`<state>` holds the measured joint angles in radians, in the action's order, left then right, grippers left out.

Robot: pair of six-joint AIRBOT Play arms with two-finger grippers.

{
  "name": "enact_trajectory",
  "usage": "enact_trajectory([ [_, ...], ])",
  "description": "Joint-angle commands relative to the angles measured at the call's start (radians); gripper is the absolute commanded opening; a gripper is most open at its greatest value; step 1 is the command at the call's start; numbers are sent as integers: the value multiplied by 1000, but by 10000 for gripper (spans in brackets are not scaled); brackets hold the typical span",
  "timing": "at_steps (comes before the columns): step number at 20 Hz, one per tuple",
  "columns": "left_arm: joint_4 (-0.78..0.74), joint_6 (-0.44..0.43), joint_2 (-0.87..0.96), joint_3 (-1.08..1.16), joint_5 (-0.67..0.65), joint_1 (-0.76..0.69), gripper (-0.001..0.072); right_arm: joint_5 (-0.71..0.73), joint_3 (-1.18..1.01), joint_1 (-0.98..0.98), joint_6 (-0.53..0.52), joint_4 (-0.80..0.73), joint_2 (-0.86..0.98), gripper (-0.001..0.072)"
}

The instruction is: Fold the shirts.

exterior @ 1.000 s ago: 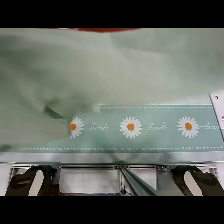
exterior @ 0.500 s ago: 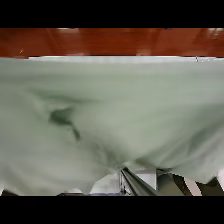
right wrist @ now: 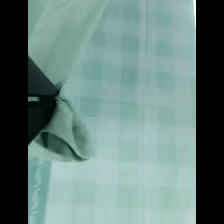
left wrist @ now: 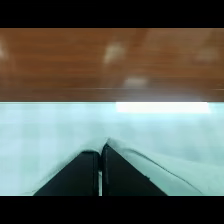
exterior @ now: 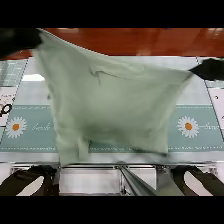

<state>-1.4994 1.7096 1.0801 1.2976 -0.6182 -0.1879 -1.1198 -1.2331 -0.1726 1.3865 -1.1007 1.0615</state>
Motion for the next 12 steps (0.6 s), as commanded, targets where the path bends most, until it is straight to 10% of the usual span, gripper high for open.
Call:
enact_trajectory([
  [1,-1,14,241,-6,244,27,19,223,5,0,-40,64,259,31],
  [9,244,147,481,51,19,176,20,260,-279,0,-11,250,641,37],
  [10,286,113,491,53,-21,180,63,260,-297,0,-6,294,660,147],
  [12,312,58,497,77,-103,191,502,238,-332,-6,12,360,674,414],
])
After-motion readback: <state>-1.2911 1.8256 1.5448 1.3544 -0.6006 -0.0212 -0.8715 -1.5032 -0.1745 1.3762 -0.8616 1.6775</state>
